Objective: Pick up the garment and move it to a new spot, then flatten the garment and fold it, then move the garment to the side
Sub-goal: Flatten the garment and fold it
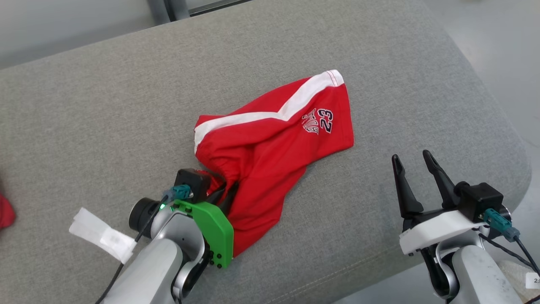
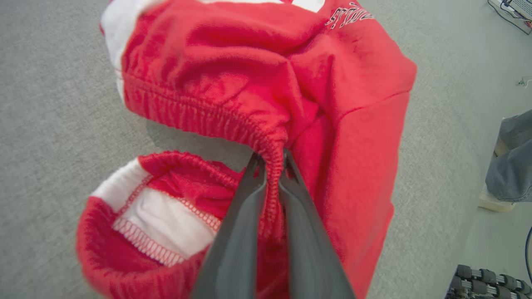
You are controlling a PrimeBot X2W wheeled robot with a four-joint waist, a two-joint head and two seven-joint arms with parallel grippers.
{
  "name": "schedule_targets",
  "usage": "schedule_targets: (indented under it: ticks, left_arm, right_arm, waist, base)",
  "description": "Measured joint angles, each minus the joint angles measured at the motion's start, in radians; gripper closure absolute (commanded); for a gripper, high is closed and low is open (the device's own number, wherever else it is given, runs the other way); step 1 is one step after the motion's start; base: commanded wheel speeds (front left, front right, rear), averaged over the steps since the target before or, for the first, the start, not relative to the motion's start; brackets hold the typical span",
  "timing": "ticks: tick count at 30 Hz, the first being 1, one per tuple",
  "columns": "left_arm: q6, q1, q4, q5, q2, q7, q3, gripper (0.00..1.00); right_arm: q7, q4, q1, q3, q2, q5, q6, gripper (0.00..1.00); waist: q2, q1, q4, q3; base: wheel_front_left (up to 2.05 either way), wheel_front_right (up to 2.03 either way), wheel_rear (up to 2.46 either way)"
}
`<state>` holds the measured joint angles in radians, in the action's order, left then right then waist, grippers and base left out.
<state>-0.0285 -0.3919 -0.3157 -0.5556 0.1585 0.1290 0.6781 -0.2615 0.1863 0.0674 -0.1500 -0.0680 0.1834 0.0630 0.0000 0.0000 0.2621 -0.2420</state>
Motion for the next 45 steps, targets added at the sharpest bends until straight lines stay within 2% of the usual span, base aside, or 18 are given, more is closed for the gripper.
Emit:
schedule_targets:
  ticks: [11,23,30,31,32,33,34,45]
  left_arm:
    - [-0.041,0.162,0.115,0.007,0.071,-0.06,-0.019,1.0]
    - [-0.041,0.294,0.197,0.001,0.194,-0.065,-0.034,1.0]
    - [-0.038,0.331,0.249,-0.041,0.204,-0.059,-0.047,1.0]
    - [-0.038,0.332,0.26,-0.044,0.204,-0.059,-0.05,0.86]
    - [-0.038,0.332,0.269,-0.046,0.204,-0.059,-0.055,0.61]
    - [-0.038,0.332,0.278,-0.049,0.204,-0.06,-0.061,0.14]
    - [-0.038,0.332,0.29,-0.05,0.204,-0.061,-0.065,0.0]
    - [-0.064,0.336,0.342,-0.05,0.209,-0.087,-0.132,0.0]
  right_arm:
    - [0.0,0.006,-0.04,0.009,-0.017,-0.009,0.007,0.0]
    - [0.0,0.016,-0.067,-0.002,-0.016,-0.016,0.016,0.0]
    - [0.0,0.017,-0.067,-0.01,-0.012,-0.017,0.016,0.0]
    - [0.0,0.017,-0.067,-0.01,-0.012,-0.017,0.016,0.0]
    - [0.0,0.017,-0.067,-0.01,-0.012,-0.017,0.017,0.0]
    - [0.0,0.018,-0.067,-0.011,-0.012,-0.018,0.02,0.0]
    - [0.0,0.018,-0.067,-0.011,-0.011,-0.018,0.021,0.0]
    - [0.0,0.012,-0.077,0.013,-0.008,-0.021,0.02,0.0]
  waist:
    - [0.0,0.0,-0.096,0.039]
    - [0.0,0.0,-0.164,0.068]
    - [0.0,0.0,-0.169,0.077]
    - [0.0,0.0,-0.169,0.077]
    - [0.0,0.0,-0.168,0.078]
    - [0.0,0.0,-0.168,0.079]
    - [0.0,0.0,-0.167,0.079]
    - [0.0,0.0,-0.158,0.107]
  base:
    - [0.0,0.0,0.0]
    - [0.0,0.0,0.0]
    - [0.0,0.0,0.0]
    - [0.0,0.0,0.0]
    - [0.0,0.0,0.0]
    - [0.0,0.0,0.0]
    - [0.0,0.0,0.0]
    - [0.0,0.0,0.0]
